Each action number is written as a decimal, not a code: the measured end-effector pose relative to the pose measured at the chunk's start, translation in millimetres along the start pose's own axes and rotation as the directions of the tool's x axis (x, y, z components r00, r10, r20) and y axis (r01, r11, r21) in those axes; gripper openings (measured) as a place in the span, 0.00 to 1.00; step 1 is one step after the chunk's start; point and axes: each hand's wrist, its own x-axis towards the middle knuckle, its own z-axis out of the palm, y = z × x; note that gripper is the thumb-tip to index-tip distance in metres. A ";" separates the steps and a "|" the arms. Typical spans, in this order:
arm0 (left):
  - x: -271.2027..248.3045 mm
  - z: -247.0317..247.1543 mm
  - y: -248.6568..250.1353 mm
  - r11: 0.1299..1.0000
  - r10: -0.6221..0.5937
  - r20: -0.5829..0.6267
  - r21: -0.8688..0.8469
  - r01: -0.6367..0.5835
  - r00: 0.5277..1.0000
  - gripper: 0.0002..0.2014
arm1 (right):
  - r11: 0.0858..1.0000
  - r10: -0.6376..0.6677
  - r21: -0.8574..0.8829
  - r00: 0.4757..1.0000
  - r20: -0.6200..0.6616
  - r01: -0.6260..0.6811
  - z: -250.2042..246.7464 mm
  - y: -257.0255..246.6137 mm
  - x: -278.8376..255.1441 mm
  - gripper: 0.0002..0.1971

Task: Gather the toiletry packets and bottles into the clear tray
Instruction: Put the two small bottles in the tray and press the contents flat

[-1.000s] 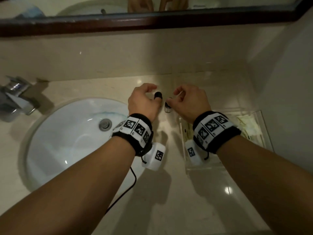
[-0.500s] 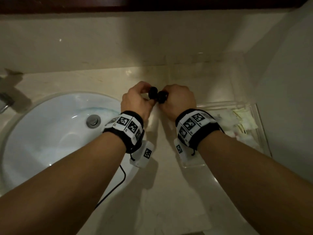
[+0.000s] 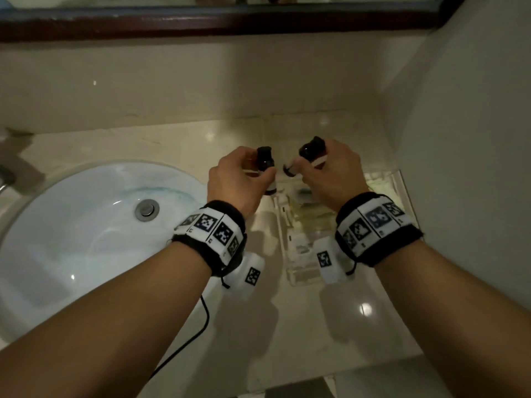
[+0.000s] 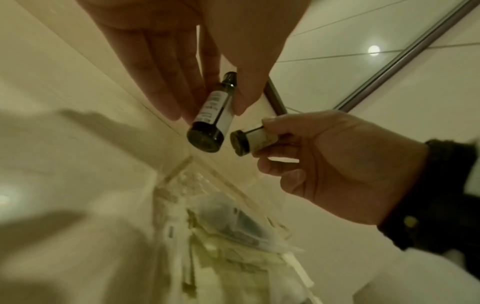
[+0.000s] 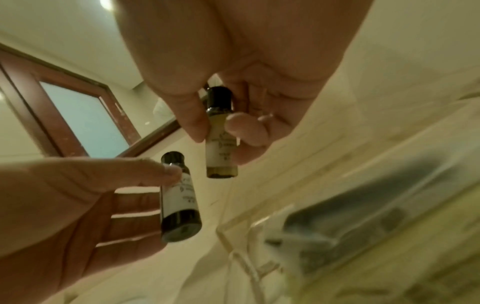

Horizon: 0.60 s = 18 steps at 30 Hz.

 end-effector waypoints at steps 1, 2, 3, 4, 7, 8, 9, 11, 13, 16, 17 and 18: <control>-5.7 4.8 3.3 1.000 -0.003 0.011 0.004 0.003 1.000 0.14 | 0.999 0.038 0.035 0.999 -0.019 -0.037 -8.9 7.1 -1.9 0.16; -11.3 9.3 6.2 1.000 -0.008 0.021 0.007 0.008 1.000 0.13 | 0.996 0.073 0.058 0.997 -0.027 -0.071 -18.0 14.6 -3.3 0.16; -16.9 13.3 7.8 1.000 -0.015 0.029 0.010 0.015 0.999 0.12 | 0.993 0.104 0.053 0.994 -0.024 -0.103 -27.6 23.3 -4.6 0.15; -22.3 17.0 8.4 1.000 -0.024 0.039 0.012 0.023 0.999 0.12 | 0.992 0.127 0.021 0.992 -0.018 -0.126 -37.5 33.7 -5.8 0.15; -35.2 26.4 3.9 0.996 -0.081 0.072 0.027 0.079 0.994 0.13 | 0.964 0.201 -0.183 0.979 0.028 -0.192 -64.4 71.2 -9.6 0.15; -38.8 29.9 1.4 0.994 -0.106 0.077 0.039 0.103 0.991 0.13 | 0.945 0.222 -0.253 0.974 0.036 -0.206 -71.5 84.4 -12.3 0.14; -43.3 33.9 -0.3 0.991 -0.129 0.078 0.058 0.125 0.989 0.14 | 0.925 0.242 -0.311 0.969 0.041 -0.218 -78.1 97.0 -16.8 0.14; -49.1 40.0 -4.4 0.982 -0.169 0.078 0.095 0.161 0.983 0.14 | 0.878 0.294 -0.409 0.955 0.050 -0.249 -84.0 114.4 -26.1 0.16; -55.9 46.0 -6.5 0.971 -0.196 0.082 0.152 0.182 0.977 0.14 | 0.843 0.322 -0.477 0.943 0.080 -0.247 -85.2 125.1 -36.6 0.18; -62.0 54.2 -8.0 0.949 -0.198 0.083 0.264 0.170 0.977 0.18 | 0.838 0.341 -0.489 0.932 0.120 -0.243 -82.7 134.6 -46.4 0.18; -62.5 56.4 -7.6 0.943 -0.192 0.083 0.291 0.161 0.978 0.20 | 0.842 0.331 -0.486 0.936 0.119 -0.236 -81.9 136.5 -47.2 0.17; -62.6 58.8 -7.1 0.937 -0.185 0.082 0.315 0.150 0.979 0.21 | 0.843 0.320 -0.487 0.940 0.115 -0.227 -81.3 137.9 -47.2 0.16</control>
